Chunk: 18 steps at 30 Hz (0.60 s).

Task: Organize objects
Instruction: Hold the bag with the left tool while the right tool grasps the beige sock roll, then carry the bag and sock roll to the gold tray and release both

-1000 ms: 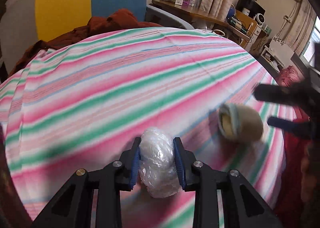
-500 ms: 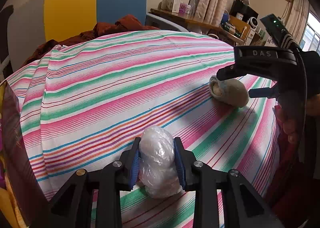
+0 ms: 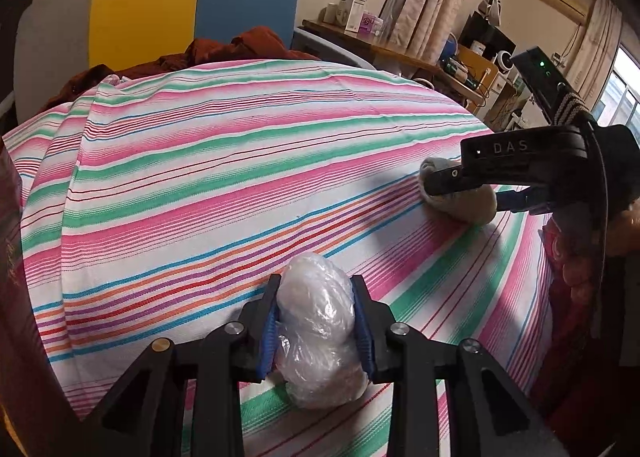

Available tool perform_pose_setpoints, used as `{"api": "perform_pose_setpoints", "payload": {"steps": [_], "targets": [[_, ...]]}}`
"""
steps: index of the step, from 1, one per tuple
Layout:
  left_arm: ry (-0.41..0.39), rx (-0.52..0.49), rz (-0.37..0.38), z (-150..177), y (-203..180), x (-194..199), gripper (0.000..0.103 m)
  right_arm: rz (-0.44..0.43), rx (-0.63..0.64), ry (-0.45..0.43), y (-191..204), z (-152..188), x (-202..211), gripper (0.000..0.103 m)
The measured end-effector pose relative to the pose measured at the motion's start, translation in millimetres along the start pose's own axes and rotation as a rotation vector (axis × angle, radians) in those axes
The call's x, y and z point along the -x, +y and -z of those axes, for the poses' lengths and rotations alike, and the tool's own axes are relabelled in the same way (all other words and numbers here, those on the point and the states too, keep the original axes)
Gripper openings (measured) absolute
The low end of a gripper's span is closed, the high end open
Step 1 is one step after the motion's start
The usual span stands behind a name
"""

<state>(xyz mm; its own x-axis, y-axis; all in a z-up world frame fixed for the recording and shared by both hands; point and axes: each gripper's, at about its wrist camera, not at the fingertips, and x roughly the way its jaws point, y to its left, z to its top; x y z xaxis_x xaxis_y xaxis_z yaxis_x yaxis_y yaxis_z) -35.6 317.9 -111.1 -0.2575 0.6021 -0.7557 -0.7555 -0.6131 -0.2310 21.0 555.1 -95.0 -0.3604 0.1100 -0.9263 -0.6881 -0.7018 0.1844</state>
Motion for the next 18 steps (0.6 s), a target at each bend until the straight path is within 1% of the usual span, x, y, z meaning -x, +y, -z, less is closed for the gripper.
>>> {"api": "perform_pose_setpoints", "payload": {"steps": [4,6,10,16,18], "targets": [[0.001,-0.013,-0.015,-0.7,-2.9,-0.2,0.031,-0.042,0.021,0.001,2.4,0.4,2.6,0.074],[0.011,-0.029,-0.039,-1.8,-6.7,2.2,0.031,-0.060,0.037,-0.004,3.8,0.7,4.9,0.074],[0.007,-0.020,-0.075,-3.2,-9.8,16.2,0.030,-0.094,0.051,-0.026,7.8,7.9,11.0,0.074],[-0.082,-0.038,-0.111,-10.7,-20.2,63.3,0.030,-0.152,0.094,-0.074,13.7,8.5,25.2,0.074],[-0.118,-0.045,-0.136,-11.8,-21.8,80.3,0.030,-0.168,0.118,-0.091,16.3,11.7,34.6,0.074]]}}
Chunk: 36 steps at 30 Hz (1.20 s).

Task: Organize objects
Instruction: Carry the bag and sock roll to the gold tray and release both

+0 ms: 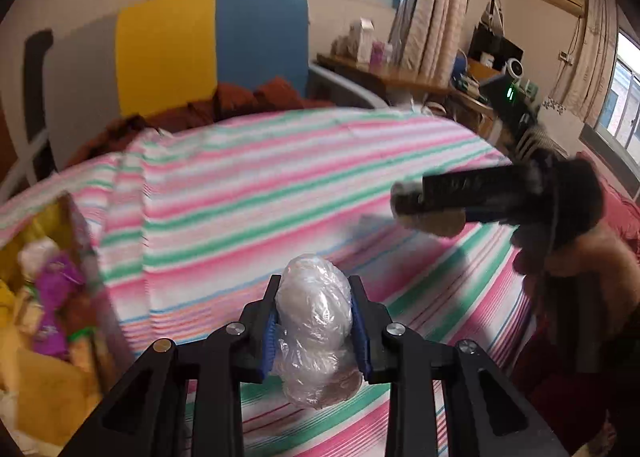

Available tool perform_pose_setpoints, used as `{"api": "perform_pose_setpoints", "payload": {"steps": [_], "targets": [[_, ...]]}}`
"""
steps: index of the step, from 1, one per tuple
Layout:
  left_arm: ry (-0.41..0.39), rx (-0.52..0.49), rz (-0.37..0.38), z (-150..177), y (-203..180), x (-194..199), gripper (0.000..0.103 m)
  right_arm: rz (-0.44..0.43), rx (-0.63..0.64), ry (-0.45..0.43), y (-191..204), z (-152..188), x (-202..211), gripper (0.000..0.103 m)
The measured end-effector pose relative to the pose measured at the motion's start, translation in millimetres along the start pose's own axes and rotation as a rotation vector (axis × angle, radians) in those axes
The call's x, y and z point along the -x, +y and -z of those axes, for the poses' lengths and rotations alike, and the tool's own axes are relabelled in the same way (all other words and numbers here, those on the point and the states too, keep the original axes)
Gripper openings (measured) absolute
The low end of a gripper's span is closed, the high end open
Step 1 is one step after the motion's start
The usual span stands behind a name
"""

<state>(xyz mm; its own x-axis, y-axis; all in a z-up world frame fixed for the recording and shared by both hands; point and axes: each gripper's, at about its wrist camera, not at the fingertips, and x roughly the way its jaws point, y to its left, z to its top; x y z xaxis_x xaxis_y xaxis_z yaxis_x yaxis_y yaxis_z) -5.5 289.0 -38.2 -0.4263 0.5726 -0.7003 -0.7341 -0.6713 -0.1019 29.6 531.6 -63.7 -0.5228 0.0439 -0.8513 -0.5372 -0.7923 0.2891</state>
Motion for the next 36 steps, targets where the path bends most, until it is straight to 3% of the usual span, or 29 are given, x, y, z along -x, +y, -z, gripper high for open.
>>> {"api": "perform_pose_setpoints", "payload": {"steps": [11,22,36], "targets": [[-0.088,0.067,-0.118,-5.4,41.4,65.7,0.030,-0.056,0.097,-0.070,37.2,-4.9,-2.7,0.074],[-0.117,0.219,-0.213,29.0,114.1,115.9,0.030,-0.084,0.239,-0.048,92.1,18.5,1.7,0.074],[-0.175,0.465,-0.359,79.6,215.6,171.9,0.030,-0.315,0.502,-0.061,239.1,81.7,33.1,0.074]]}}
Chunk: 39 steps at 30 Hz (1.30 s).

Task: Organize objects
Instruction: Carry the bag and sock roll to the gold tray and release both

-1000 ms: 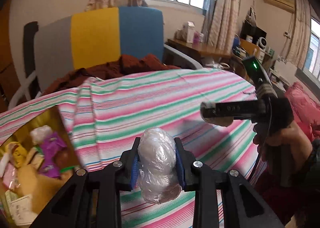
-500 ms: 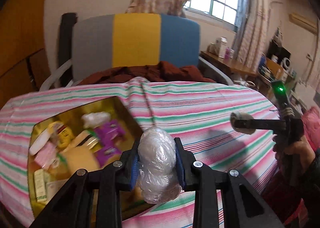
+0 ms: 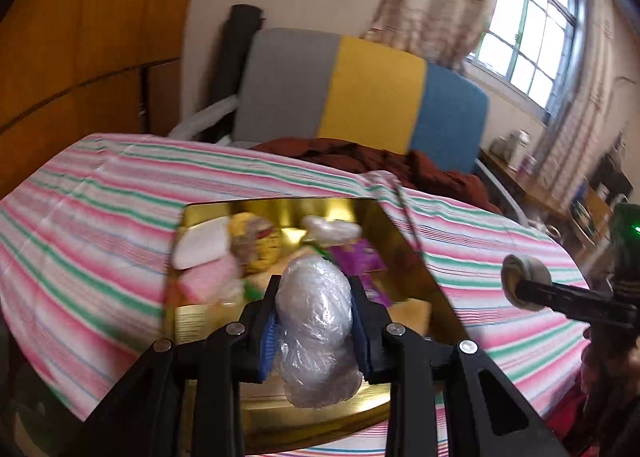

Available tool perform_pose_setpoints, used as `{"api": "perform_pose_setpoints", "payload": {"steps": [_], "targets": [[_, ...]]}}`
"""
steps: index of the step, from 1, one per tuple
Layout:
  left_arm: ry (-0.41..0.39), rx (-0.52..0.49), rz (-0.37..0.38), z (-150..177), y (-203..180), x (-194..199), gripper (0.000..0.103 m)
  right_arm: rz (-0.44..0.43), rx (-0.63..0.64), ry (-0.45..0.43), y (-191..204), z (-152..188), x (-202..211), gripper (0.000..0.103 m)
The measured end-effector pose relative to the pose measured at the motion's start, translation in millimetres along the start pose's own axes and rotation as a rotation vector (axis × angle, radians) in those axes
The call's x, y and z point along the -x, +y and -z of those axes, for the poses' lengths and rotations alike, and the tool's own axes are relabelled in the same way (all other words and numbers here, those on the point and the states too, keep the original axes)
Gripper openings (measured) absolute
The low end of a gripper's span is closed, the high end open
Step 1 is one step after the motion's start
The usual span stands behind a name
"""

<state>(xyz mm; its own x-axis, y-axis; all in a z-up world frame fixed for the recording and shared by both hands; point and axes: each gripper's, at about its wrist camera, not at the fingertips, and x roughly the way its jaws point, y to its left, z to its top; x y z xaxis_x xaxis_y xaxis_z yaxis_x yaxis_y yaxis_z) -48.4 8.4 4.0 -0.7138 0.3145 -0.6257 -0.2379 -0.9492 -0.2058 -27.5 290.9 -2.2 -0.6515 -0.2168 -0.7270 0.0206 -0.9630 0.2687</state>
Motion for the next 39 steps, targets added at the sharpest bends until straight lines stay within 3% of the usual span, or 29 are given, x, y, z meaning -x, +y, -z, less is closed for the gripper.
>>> {"api": "perform_pose_setpoints", "payload": {"steps": [8,20,27,29,31,39], "targets": [[0.006,0.047,-0.028,-1.1,24.0,-7.0,0.030,-0.054,0.042,0.013,41.2,-19.2,-30.7,0.074],[0.033,0.006,-0.038,-20.7,15.8,-47.6,0.031,-0.070,0.045,0.019,63.4,-44.9,-67.5,0.075],[0.076,-0.003,-0.046,-20.1,12.2,-70.0,0.031,-0.062,0.032,0.025,60.7,-42.9,-74.2,0.075],[0.097,-0.001,-0.047,-18.2,12.0,-75.7,0.035,-0.067,0.020,0.036,57.4,-40.0,-75.3,0.075],[0.108,0.006,-0.052,-16.3,12.3,-78.8,0.047,-0.058,0.020,0.035,57.0,-37.4,-74.7,0.078],[0.095,0.014,-0.090,-13.3,8.1,-70.2,0.059,-0.019,0.057,0.011,63.9,-27.2,-66.7,0.089]]}}
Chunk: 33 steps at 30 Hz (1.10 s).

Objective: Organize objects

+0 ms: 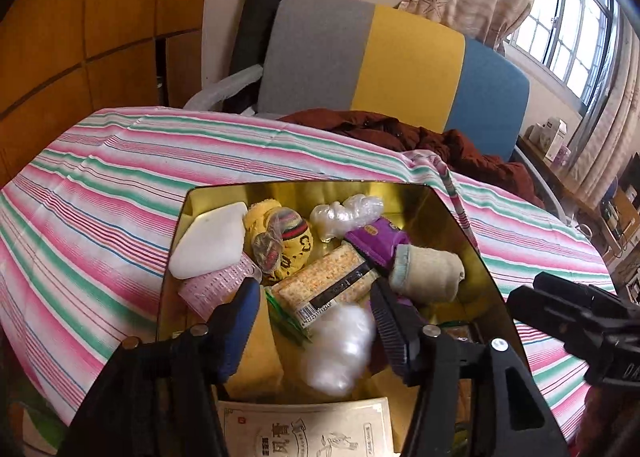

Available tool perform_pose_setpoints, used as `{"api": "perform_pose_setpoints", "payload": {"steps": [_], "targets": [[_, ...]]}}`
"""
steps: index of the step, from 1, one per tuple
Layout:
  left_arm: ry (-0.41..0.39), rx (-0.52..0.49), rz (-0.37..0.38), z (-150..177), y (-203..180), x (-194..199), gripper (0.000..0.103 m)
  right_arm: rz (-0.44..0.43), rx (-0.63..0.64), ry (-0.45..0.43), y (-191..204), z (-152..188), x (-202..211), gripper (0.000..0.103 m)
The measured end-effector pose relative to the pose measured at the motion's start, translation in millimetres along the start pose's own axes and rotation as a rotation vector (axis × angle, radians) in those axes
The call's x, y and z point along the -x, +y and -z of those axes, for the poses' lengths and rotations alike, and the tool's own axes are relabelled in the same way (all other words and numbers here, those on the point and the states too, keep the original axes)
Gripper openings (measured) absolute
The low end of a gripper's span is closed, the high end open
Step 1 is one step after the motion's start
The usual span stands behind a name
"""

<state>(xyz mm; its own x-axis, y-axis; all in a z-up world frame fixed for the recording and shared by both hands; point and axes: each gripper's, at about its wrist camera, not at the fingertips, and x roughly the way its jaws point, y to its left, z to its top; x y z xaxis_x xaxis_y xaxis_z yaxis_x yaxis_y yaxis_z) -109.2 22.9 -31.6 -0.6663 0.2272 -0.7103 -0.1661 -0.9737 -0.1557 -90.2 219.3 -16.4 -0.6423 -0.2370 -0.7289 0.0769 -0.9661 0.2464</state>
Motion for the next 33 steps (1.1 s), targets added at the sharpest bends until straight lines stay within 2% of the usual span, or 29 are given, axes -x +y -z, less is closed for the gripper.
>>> {"api": "perform_pose_setpoints", "payload": {"steps": [4,9,13,18,19,21,24,28,33], "targets": [[-0.028,-0.013,-0.023,0.2,-3.4,16.0,0.060,0.007,0.008,-0.012,4.4,6.9,5.4,0.093],[-0.051,-0.017,-0.049,4.2,-8.7,36.3,0.061,0.073,0.046,-0.055,15.3,18.0,18.0,0.102],[-0.063,-0.006,-0.067,9.3,-9.3,49.7,0.061,0.154,0.093,-0.115,24.9,26.0,35.1,0.103],[-0.077,-0.009,-0.138,18.4,-13.0,64.3,0.062,0.197,0.107,-0.142,29.9,35.5,50.4,0.103],[-0.085,-0.013,-0.151,21.4,-14.4,67.2,0.069,0.203,0.109,-0.144,30.7,38.1,51.9,0.103],[-0.097,-0.003,-0.158,27.0,-15.0,73.0,0.072,0.203,0.113,-0.143,31.3,44.0,54.7,0.103],[-0.123,0.028,-0.162,34.6,-13.5,81.3,0.072,0.199,0.108,-0.134,31.2,51.9,55.4,0.103],[-0.131,0.018,-0.222,40.2,-14.9,84.2,0.072,0.189,0.096,-0.123,30.1,61.0,54.1,0.103],[-0.168,0.026,-0.196,45.6,-11.7,92.7,0.072,0.186,0.092,-0.122,30.4,66.4,55.0,0.103]]}}
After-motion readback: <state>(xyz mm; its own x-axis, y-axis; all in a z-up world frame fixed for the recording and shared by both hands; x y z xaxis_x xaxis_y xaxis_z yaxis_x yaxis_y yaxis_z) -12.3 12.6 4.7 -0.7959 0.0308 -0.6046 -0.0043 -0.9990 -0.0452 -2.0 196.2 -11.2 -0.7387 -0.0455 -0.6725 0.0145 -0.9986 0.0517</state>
